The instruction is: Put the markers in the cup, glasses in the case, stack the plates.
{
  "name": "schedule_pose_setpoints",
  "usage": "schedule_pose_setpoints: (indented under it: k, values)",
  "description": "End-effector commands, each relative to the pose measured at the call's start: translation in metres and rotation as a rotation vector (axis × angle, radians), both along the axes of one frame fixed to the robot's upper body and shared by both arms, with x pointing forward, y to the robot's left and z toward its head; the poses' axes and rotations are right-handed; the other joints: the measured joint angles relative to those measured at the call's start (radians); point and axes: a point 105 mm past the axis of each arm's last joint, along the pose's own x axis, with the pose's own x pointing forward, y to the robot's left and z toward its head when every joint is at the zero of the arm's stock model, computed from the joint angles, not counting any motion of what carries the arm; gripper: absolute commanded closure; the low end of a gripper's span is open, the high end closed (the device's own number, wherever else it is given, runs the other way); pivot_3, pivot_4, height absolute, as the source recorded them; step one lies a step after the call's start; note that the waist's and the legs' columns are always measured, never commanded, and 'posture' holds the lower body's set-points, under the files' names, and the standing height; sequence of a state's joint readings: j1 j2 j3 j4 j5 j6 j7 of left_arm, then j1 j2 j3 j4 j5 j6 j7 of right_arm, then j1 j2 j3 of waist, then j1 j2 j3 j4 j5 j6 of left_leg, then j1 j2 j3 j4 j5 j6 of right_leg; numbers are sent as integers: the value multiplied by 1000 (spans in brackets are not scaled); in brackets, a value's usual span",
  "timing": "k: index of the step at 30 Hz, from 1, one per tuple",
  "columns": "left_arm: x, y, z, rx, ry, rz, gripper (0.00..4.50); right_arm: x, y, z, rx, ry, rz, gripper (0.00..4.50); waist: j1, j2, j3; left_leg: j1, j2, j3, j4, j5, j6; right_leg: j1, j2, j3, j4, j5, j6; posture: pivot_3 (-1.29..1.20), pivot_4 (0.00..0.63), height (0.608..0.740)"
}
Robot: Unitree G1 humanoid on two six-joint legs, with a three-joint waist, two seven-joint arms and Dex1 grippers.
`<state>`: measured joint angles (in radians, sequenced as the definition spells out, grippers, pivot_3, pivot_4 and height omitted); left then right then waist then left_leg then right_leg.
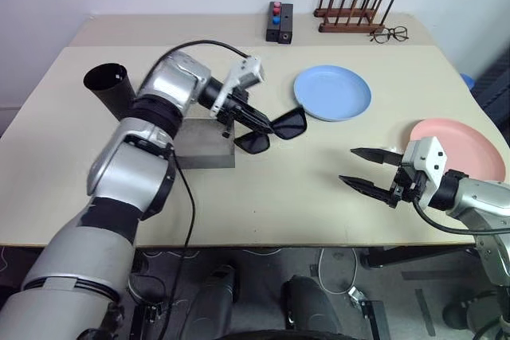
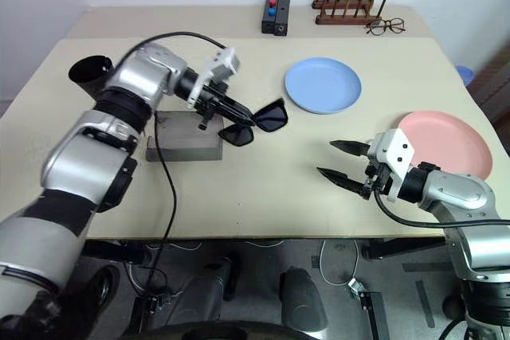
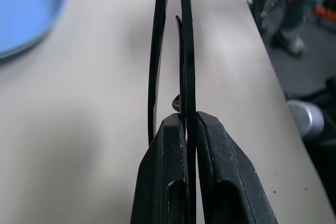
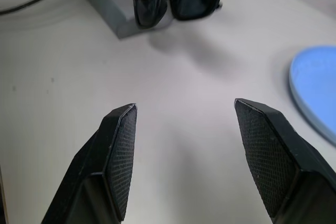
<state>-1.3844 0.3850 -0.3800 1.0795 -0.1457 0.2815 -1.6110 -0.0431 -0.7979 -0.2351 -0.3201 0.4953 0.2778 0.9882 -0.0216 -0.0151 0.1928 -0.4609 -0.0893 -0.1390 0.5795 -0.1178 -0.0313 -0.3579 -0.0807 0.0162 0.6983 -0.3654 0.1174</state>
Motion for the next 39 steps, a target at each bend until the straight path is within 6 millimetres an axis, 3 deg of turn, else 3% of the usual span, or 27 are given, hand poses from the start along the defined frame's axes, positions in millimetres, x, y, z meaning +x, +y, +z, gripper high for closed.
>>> schedule_pose_setpoints:
  k: [1, 3, 5, 10, 14, 17, 27, 39]
  values:
    - [2, 7, 38, -93, -44, 22, 4482, 1, 4, 8, 19, -36, 16, 1488, 1, 0, 0, 0, 0, 0, 0, 0, 0, 0, 0, 0, 0, 0, 0, 0, 150, 737]
    - [2, 13, 57, -154, -42, 53, 4482, 2, 7, 7, 18, -35, 25, 1488, 5, -1, 0, 0, 0, 0, 0, 0, 0, 0, 0, 0, 0, 0, 0, 0, 150, 737]
    - [3, 26, 58, -99, -83, 68, 4482, 3, 9, 7, 15, -37, 34, 1488, 4, -1, 0, -1, 0, 0, 0, 0, 0, 0, 0, 0, 0, 0, 0, 0, 150, 737]
    - [5, 74, 34, 116, -112, 141, 4482, 6, 11, 9, 14, -39, 46, 1488, -9, 0, 0, 1, 0, 0, -1, 0, 0, 0, 0, 1, 0, 0, 0, 0, 150, 737]
    - [5, 95, 26, 172, -117, 172, 4482, 8, 14, 7, 14, -36, 58, 1488, -12, -1, 1, 0, 0, 0, -1, 0, 0, -1, 0, 1, 0, 0, 0, 0, 150, 737]
    - [2, 113, 5, 255, -120, 159, 4482, 8, 17, 8, 20, -35, 68, 1488, -14, -1, 1, 0, 0, 0, -1, 0, 0, -1, 0, 1, 0, 0, 0, 0, 150, 737]
    - [-5, 133, -35, 355, -135, 95, 4482, 9, 19, 7, 17, -32, 77, 1488, -17, -1, 1, -1, 0, 0, 0, 0, 0, -2, 0, 1, 0, 0, 0, 0, 150, 737]
    - [-7, 124, -55, 333, -59, 90, 4482, 7, 18, 7, 10, -38, 64, 1488, -21, -1, 1, -1, 0, 0, 0, 0, 0, -1, 0, 1, 1, 0, 0, 0, 150, 737]
